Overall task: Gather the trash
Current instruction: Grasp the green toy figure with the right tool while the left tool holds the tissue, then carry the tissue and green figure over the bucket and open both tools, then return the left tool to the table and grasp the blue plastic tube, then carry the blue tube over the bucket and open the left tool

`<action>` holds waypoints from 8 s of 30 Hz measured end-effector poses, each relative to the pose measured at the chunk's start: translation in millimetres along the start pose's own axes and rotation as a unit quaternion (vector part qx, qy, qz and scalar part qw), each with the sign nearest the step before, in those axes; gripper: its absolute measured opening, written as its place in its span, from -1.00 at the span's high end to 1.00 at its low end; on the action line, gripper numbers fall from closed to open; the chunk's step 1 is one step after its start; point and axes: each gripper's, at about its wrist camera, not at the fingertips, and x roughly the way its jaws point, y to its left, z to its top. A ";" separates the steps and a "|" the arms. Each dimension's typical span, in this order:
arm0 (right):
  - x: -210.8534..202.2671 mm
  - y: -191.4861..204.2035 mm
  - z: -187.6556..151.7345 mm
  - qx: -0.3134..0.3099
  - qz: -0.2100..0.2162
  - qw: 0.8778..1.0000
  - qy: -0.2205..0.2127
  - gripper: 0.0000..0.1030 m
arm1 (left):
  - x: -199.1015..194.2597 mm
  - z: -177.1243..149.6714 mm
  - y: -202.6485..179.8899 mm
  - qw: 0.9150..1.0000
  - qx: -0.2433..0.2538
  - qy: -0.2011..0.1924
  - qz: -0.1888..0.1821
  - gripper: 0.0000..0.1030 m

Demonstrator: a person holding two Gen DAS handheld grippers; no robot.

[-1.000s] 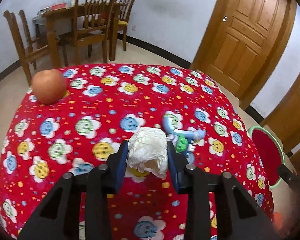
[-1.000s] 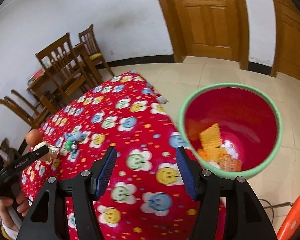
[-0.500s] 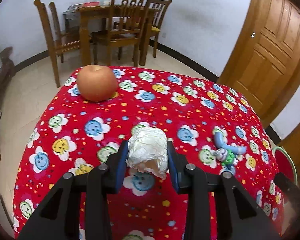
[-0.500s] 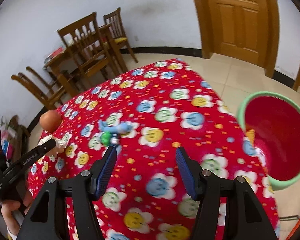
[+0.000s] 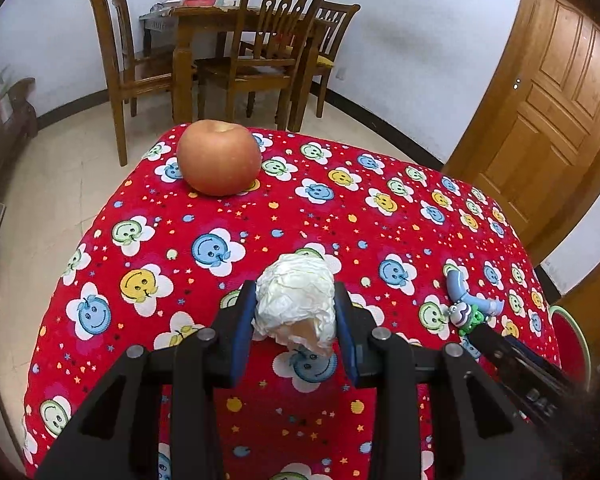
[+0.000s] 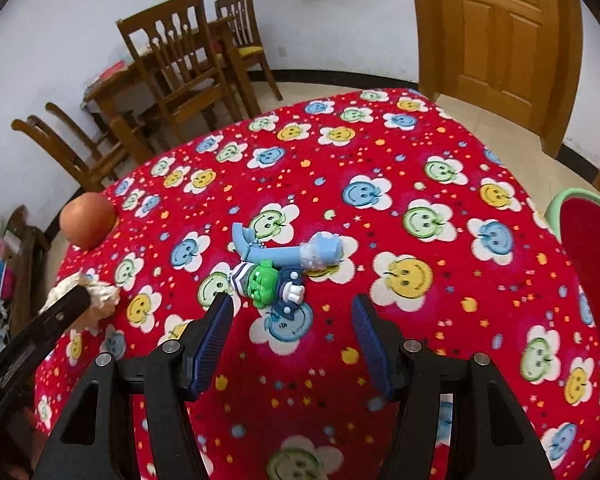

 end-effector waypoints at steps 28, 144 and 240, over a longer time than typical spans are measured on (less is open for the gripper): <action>8.1 4.1 -0.8 -0.005 -0.030 0.999 -0.011 0.06 | -1.0 0.2 5.8 1.000 -0.014 0.000 -0.010 0.28; -184.8 -353.2 -94.6 0.289 -0.092 0.940 -0.153 -0.14 | -7.6 -117.7 -369.6 0.915 0.317 0.103 -0.229 -0.17; -181.3 -329.3 -90.4 0.254 -0.079 0.954 -0.137 -0.15 | -19.2 -60.6 -306.9 0.951 0.234 0.070 -0.189 0.81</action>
